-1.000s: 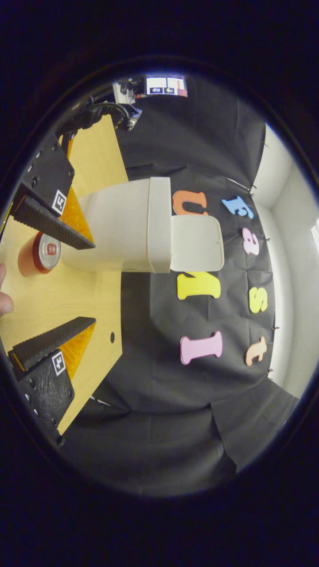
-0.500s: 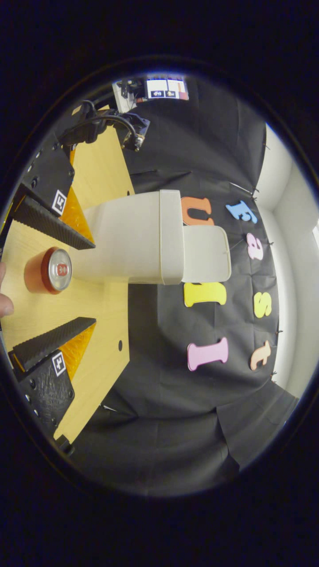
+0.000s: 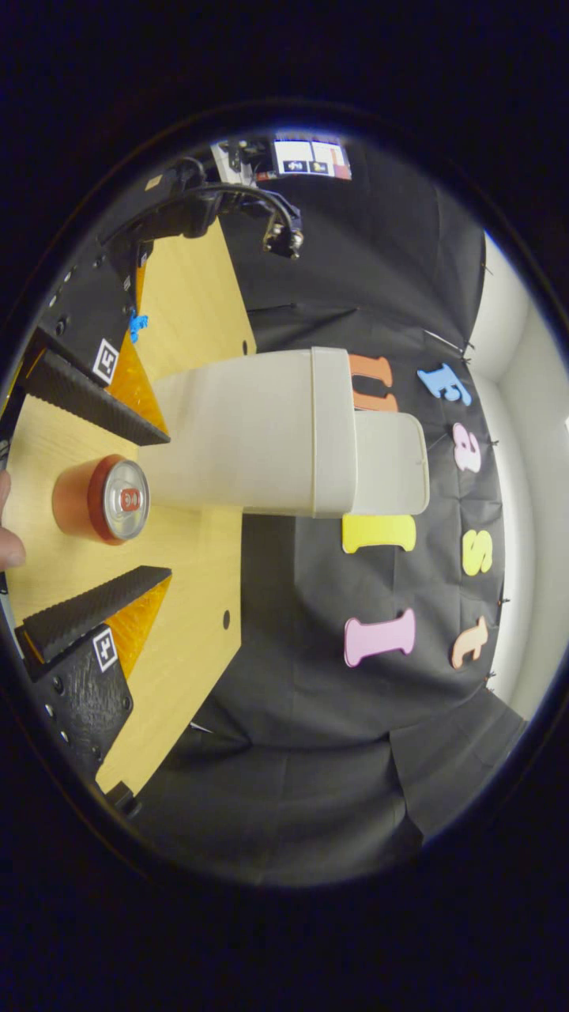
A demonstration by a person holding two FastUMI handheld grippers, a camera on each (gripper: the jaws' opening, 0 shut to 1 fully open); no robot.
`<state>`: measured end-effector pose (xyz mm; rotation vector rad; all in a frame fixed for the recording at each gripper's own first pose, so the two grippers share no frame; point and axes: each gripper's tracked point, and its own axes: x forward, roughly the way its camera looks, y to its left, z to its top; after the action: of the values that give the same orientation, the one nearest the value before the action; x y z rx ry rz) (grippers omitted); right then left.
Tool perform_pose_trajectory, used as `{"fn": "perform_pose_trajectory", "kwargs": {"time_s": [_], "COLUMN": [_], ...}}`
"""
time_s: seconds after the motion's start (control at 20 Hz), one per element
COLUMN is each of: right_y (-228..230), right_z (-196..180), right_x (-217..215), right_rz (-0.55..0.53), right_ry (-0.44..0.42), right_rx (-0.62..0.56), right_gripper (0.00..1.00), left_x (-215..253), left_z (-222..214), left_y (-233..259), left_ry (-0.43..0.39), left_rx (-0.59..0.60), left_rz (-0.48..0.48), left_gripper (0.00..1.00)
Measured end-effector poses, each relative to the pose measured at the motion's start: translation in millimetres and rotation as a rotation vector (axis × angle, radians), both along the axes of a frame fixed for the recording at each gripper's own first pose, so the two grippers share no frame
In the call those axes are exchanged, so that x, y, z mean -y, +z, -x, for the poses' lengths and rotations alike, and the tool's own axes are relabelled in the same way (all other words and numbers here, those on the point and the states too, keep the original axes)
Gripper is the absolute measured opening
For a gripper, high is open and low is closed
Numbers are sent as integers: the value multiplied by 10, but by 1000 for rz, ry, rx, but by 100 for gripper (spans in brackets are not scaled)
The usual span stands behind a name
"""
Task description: Press the lid of the desktop garbage bin to open it, pick up the crumpled paper on the desktop and throw it into the bin, then pick up the pop can on the desktop and drop it into the bin, and finally close the garbage bin lid.
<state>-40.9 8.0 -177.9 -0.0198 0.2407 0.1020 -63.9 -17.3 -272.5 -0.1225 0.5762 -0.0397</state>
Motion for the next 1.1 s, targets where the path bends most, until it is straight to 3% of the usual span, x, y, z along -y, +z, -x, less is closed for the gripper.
{"fn": "perform_pose_trajectory", "kwargs": {"time_s": [0.45, 0.8, 1.1], "right_y": [-189, -464, -677], "right_z": [-59, -119, -122], "right_x": [8, 9, 61], "right_rz": [39, -1, -34], "right_ry": [-40, -46, -52], "right_rx": [-29, -119, -183], "right_gripper": [95, 95, 95], "left_x": [-231, -564, -529], "left_z": [-119, -317, -492], "left_y": [789, 1514, 2068], "left_ry": [53, 102, 99], "left_rx": [198, 358, 460], "left_rz": [10, -35, -47], "left_gripper": [35, 35, 35]}}
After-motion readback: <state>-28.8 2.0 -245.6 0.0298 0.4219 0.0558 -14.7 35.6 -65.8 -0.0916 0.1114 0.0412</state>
